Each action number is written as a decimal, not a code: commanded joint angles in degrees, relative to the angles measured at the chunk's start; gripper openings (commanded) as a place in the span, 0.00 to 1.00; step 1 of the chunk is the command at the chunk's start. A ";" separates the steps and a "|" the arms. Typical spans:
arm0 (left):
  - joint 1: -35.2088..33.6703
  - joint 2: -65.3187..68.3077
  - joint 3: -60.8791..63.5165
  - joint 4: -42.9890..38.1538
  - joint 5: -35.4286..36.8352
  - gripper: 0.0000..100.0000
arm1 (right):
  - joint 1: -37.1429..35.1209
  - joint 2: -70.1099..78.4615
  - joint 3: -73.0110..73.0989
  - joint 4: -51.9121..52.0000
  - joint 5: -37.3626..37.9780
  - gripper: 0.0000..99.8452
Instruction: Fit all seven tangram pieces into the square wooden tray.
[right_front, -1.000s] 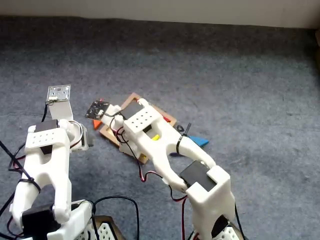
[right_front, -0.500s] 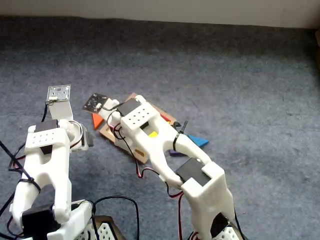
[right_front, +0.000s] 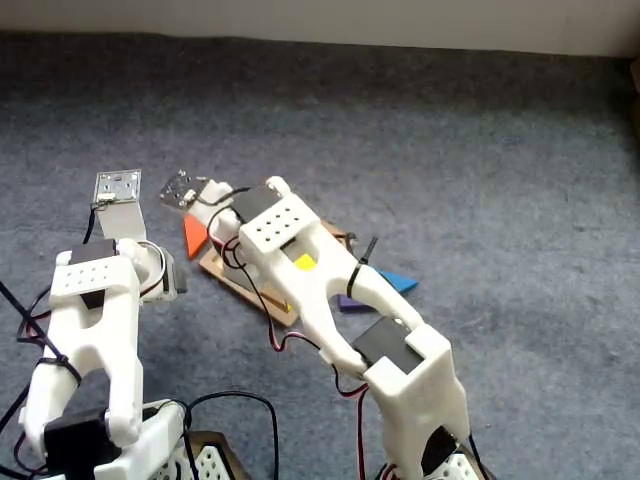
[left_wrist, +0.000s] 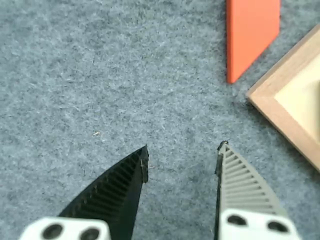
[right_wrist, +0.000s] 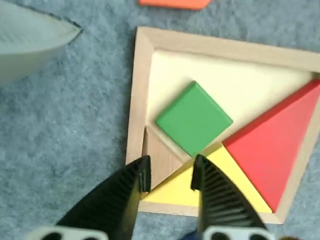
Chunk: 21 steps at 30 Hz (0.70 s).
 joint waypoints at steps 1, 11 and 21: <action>-0.48 -1.89 -0.04 -0.70 0.18 0.23 | -0.40 -2.86 -3.03 -4.18 -0.53 0.06; -0.48 -1.89 -0.04 -0.70 0.18 0.23 | 2.95 6.73 -2.59 -8.57 -0.53 0.05; -0.48 -1.89 -0.04 -0.70 0.18 0.23 | 4.70 7.08 -2.24 1.27 -0.53 0.05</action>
